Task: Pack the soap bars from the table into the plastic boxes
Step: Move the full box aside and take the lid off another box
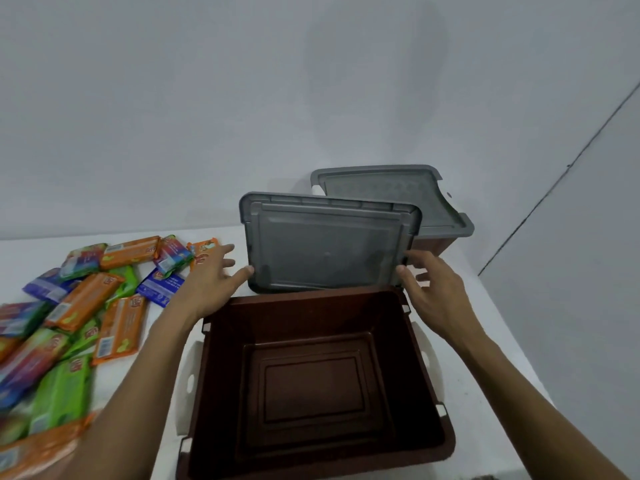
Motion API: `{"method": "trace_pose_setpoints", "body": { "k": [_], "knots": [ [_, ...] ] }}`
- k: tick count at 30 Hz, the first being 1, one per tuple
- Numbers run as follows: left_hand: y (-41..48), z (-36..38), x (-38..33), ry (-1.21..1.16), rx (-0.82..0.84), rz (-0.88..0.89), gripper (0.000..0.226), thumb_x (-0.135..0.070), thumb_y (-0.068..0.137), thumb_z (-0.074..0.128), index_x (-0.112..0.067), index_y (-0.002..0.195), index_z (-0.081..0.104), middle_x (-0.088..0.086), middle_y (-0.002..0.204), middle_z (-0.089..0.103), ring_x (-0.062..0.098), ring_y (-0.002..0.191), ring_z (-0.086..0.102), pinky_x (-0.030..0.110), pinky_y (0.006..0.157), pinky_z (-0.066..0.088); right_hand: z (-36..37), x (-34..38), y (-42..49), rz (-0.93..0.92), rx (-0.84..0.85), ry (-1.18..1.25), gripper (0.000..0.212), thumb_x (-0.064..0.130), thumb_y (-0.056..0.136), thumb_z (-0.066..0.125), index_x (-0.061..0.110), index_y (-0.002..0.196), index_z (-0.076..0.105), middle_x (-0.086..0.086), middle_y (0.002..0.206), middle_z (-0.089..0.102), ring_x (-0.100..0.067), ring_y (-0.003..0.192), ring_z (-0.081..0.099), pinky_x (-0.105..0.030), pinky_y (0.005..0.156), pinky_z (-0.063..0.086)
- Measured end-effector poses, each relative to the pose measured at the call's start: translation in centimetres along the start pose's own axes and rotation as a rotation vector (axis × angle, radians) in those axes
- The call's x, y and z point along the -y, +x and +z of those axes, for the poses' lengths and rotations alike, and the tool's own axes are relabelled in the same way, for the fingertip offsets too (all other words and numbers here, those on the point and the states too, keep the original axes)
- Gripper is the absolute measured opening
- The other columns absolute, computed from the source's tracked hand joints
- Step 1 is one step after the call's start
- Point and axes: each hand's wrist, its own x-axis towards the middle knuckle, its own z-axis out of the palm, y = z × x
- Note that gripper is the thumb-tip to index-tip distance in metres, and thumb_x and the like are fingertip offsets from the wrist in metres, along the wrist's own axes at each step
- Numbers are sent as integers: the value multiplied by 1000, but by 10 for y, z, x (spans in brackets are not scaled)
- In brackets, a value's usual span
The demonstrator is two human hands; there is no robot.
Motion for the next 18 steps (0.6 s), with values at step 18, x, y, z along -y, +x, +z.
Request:
{"method": "trace_pose_setpoints", "body": {
  "k": [18],
  "knots": [
    [-89,10,45,5,-155,84,35,-40,100,39,-32,131,53,-1,129,59,22,119,54,34,94,43,12,17,-65,-18,218,79,40,29,98,51,30,138,43,11,112,58,-3,82,57,-21,78,47]
  ]
}}
